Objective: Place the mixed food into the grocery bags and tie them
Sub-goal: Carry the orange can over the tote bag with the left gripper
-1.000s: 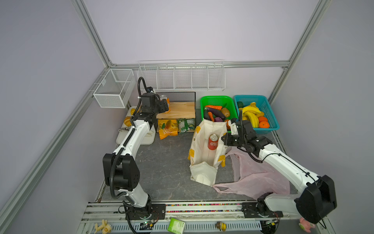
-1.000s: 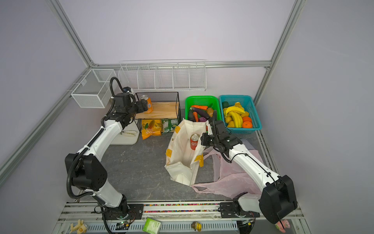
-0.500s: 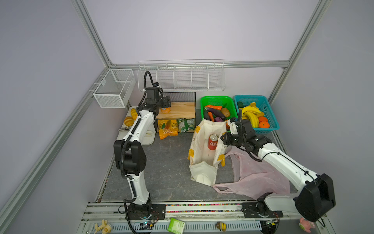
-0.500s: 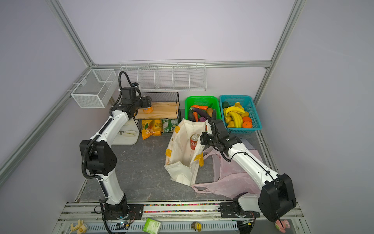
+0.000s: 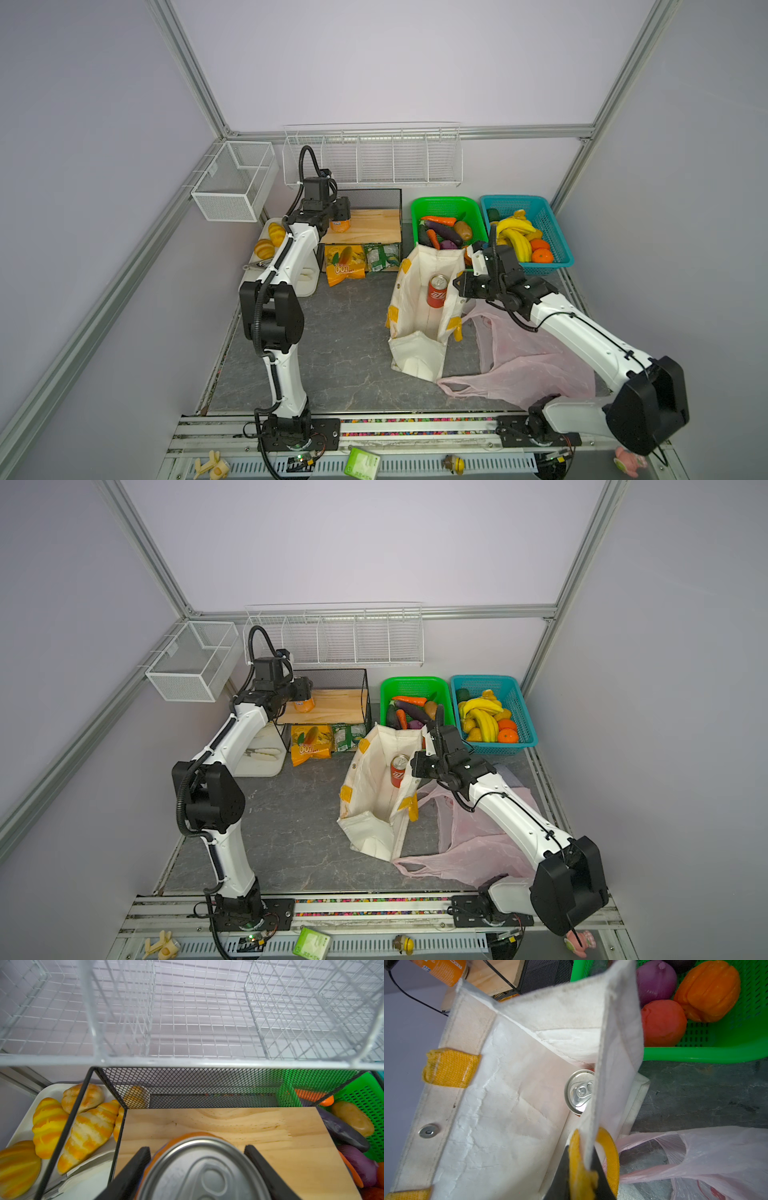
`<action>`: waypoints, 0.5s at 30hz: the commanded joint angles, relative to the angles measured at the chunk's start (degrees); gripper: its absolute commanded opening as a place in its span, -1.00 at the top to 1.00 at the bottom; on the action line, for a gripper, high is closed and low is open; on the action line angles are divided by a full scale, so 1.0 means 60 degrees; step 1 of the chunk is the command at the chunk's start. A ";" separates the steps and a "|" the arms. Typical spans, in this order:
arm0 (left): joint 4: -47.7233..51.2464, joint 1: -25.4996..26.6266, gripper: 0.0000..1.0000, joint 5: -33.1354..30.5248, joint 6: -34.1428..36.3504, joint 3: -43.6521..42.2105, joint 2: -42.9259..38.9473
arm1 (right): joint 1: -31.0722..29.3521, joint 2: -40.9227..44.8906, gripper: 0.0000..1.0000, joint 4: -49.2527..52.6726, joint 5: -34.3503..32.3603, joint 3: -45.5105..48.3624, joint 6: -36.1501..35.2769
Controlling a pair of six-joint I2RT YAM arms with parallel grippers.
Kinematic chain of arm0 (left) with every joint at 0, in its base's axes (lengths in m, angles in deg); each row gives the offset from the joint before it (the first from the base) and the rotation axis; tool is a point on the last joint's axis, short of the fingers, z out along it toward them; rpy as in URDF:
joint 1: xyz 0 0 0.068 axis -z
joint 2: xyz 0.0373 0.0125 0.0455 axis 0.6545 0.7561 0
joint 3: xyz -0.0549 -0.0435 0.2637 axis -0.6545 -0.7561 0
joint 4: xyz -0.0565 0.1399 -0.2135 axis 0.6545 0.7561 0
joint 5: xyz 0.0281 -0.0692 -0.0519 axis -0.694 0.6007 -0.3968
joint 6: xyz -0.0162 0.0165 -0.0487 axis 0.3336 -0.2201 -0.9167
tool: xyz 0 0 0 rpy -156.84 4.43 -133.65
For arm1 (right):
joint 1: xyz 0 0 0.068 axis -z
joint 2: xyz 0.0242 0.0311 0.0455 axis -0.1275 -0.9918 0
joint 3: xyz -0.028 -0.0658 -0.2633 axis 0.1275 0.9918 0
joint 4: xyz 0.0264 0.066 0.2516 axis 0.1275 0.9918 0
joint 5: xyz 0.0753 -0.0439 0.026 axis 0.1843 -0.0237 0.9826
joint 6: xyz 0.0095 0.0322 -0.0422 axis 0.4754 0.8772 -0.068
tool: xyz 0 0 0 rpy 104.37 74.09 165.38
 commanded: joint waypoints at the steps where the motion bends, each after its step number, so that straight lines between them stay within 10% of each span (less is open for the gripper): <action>1: -0.0063 0.0015 0.06 0.0408 -0.0193 -0.0099 -0.0371 | 0.0084 0.0074 0.84 -0.0264 -0.0156 -0.0102 -0.0069; 15: -0.2395 0.1732 0.25 0.0177 -0.1031 -0.5400 -0.5570 | 0.0086 -0.0067 0.84 -0.0385 -0.0083 -0.0102 -0.0107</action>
